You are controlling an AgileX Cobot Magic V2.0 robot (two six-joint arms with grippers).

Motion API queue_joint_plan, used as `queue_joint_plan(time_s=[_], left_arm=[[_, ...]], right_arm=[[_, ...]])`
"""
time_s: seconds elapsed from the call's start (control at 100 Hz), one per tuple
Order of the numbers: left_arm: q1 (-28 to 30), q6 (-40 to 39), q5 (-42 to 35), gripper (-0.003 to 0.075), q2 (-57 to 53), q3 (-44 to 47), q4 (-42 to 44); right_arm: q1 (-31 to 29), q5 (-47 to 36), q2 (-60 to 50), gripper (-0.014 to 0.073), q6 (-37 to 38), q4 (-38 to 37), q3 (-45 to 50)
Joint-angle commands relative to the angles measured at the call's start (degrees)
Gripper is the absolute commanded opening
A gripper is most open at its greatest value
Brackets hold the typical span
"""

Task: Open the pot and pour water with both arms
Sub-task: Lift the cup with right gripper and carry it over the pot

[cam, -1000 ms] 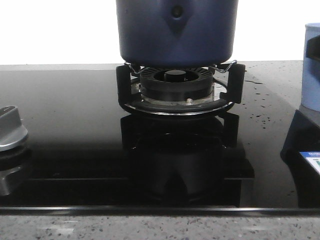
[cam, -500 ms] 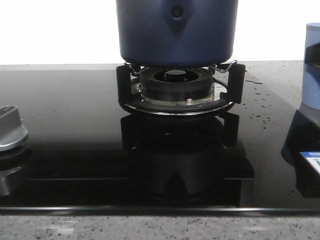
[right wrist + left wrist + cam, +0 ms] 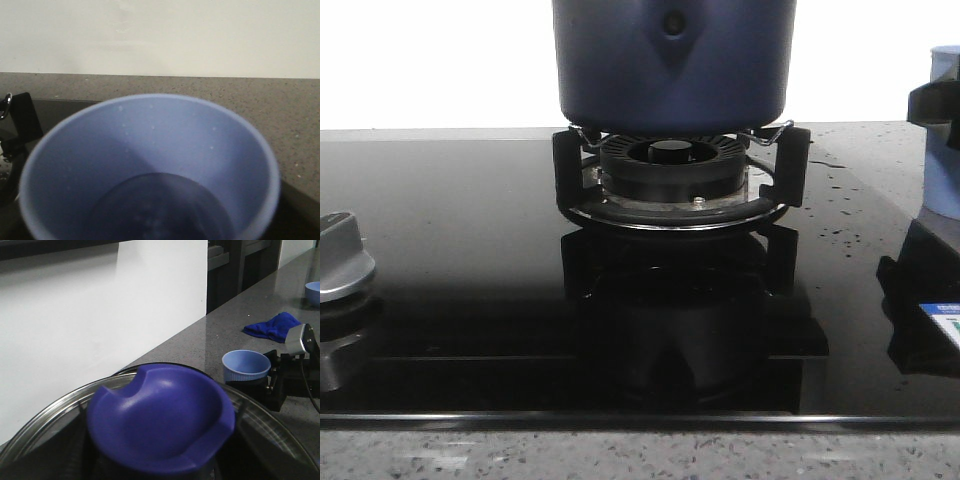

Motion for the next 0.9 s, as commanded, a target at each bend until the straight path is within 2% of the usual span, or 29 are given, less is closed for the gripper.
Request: queue_joint_plan(time_s=[0.0,0.08,0.15,0.36,0.52,0.68,0.89], left_arm=[[0.1,-0.3,-0.1,0.0305,-1.4,-1.9,-4.7],[0.1,-0.3,-0.1,0.0305,-1.4,-1.9,-4.7],[0.1,-0.3,-0.1,0.0305,-1.4,-1.9,-4.7],[0.1,-0.3,-0.1,0.0305,-1.4,-1.9,-4.7],[0.1,-0.3,-0.3,0.0305,-1.9,-1.9,-4.7],[0.1,-0.3,-3.1,0.0305,-3.8,-1.9,-4.6],[0.1,-0.7,-5.2,0.0305,-7.0,-1.8,-4.3]], right_arm=[[-0.1,-4.3,-1.0,0.0441,0.2,-1.0,-1.6],[-0.1,-4.3,-1.0,0.0357,0.2,-1.0,-1.6],[-0.1,-4.1,-1.0,0.0325,0.2,-1.0,-1.6],[-0.1,-4.2,-2.3,0.0323,0.2,-1.1,-1.6],[-0.1,-3.4,-7.7,0.0323,0.2,-5.7,-2.6],[-0.1,5.8,-13.4,0.0323,0.2,-10.8,-8.1],[1.6,22.2,-15.7,0.0323,0.2,-17.4,-21.5]])
